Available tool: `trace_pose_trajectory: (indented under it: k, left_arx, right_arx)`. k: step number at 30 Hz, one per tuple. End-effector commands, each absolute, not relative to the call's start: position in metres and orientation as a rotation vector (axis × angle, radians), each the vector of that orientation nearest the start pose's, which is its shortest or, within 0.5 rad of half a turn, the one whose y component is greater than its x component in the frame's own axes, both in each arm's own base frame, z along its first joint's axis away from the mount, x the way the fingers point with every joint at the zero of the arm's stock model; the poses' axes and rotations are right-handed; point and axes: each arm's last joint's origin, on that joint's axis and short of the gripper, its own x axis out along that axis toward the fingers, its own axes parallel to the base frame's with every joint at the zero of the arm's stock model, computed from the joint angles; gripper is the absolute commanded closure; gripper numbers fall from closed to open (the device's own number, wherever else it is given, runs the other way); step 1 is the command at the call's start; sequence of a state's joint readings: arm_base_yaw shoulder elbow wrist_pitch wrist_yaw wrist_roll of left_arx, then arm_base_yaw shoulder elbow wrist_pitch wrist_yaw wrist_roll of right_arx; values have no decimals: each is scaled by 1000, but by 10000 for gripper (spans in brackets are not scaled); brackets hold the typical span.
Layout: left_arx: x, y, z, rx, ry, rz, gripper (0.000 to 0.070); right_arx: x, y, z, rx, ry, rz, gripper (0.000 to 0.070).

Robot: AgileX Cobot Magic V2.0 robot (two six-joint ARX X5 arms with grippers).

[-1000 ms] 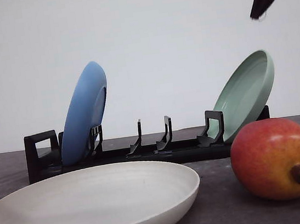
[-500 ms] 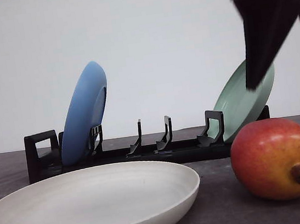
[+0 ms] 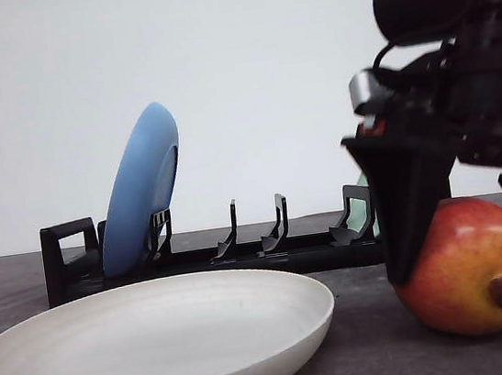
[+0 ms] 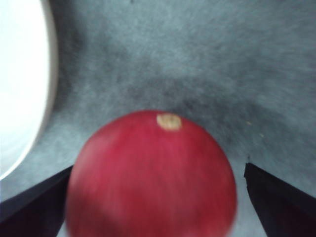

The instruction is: Place pomegranate in white plate

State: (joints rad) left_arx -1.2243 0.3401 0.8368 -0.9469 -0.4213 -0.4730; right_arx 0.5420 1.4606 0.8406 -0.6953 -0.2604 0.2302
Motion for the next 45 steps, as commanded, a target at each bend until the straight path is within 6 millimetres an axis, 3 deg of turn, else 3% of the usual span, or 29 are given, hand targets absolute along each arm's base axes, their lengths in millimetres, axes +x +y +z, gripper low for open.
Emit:
trace_pose_trajectory:
  k: [1,2,6,7,11,14,18,22,27,31,36,41,45]
  left_arx:
    - [26,-36,323,-120,474,-679,69]
    - [26,-36,323,-121,470,-670,69]
    - [26,-35,323,-119,464,-654,69]
    - [26,-35,323,-119,464,-653,69]
    - [27,-35,323,-118,461,-646,68]
    - [27,-35,323,-114,451,-621,68]
    - [28,-34,323,-111,432,-579,68]
    - [28,-34,323,-109,432,-576,68]
    - [28,-34,322,-97,440,-572,68]
    - [28,-34,322,-97,441,-572,68]
    - [28,-34,322,-97,441,-572,68]
    - [28,-33,322,-96,438,-568,68]
    - [28,-33,322,-97,438,-566,68]
  right_arx:
    - [214,140,174,-20,1411,523,0]
    - [214,141,172,-24,1418,523,8]
    - [215,142,169,-30,1430,523,217]
    - [216,142,170,-29,1428,524,237]
    - [222,148,187,-26,1428,537,237]
    - [226,163,206,-54,1432,568,237]
    - [230,194,229,-95,1404,650,236]
    - [231,235,238,-142,1358,743,236]
    - [227,278,228,-192,1316,836,236]
    - [221,298,209,-236,1307,862,236]
    - [216,308,192,-283,1333,858,232]
    - [214,310,190,-293,1338,863,221]
    - [214,310,190,-298,1342,863,92]
